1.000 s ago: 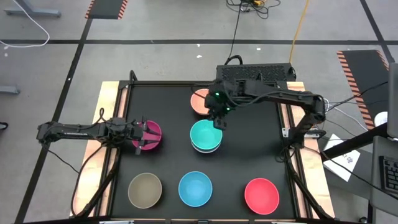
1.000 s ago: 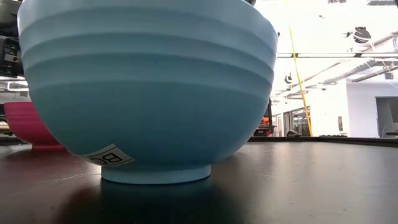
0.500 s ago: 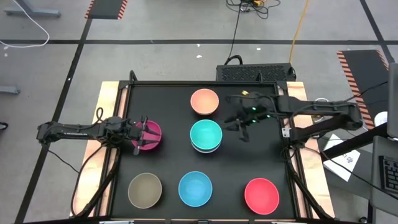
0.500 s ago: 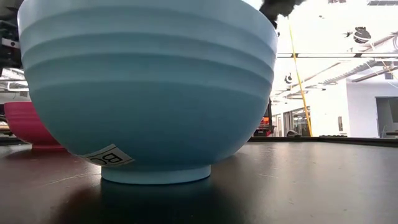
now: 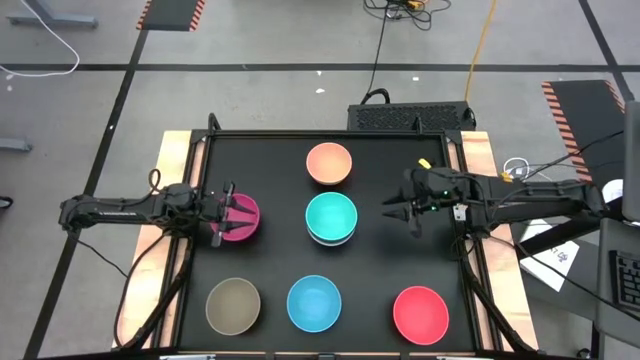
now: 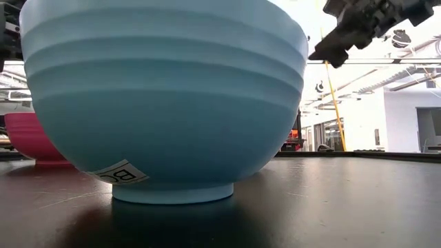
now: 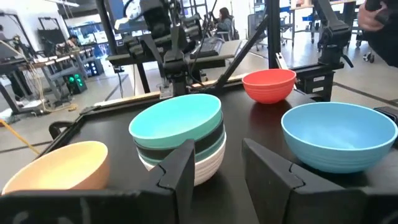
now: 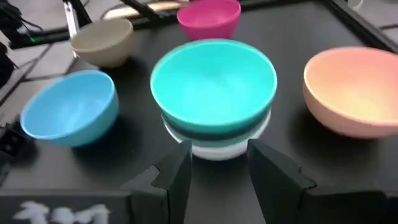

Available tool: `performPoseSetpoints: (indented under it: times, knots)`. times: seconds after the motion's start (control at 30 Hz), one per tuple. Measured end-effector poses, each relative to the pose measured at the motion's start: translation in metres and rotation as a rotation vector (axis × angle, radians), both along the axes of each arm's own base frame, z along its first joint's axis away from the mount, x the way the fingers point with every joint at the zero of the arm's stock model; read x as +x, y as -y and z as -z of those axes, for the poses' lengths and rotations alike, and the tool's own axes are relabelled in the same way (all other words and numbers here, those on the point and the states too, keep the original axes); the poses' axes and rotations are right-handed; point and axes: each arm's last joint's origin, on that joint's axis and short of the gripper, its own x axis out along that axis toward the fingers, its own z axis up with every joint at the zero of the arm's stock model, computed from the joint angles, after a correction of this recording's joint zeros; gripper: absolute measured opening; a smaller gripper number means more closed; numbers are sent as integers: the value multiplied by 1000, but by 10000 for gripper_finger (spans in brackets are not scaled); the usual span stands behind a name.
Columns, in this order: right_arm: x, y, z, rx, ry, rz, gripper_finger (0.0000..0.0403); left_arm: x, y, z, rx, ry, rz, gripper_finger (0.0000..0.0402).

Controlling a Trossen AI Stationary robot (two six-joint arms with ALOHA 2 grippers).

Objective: Nest bowls inside each other
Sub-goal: Stack the pink bowl on the light blue bowl

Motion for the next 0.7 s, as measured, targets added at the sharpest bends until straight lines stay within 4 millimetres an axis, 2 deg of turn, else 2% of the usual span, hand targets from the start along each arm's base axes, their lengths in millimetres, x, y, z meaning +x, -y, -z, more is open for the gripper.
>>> performPoseSetpoints:
  times: [0.2,0.4,0.53,0.7]
  knots:
    - [-5,0,19,-47,10,-20,148,0,0,0,2,-3,0,136]
    - [-18,1,25,-101,53,47,148,0,0,1,-4,-11,0,136]
    - [-30,0,26,-94,153,53,148,0,0,2,-8,-20,-1,136]
    - [-43,-3,45,-46,155,8,148,0,0,3,-9,-29,-1,136]
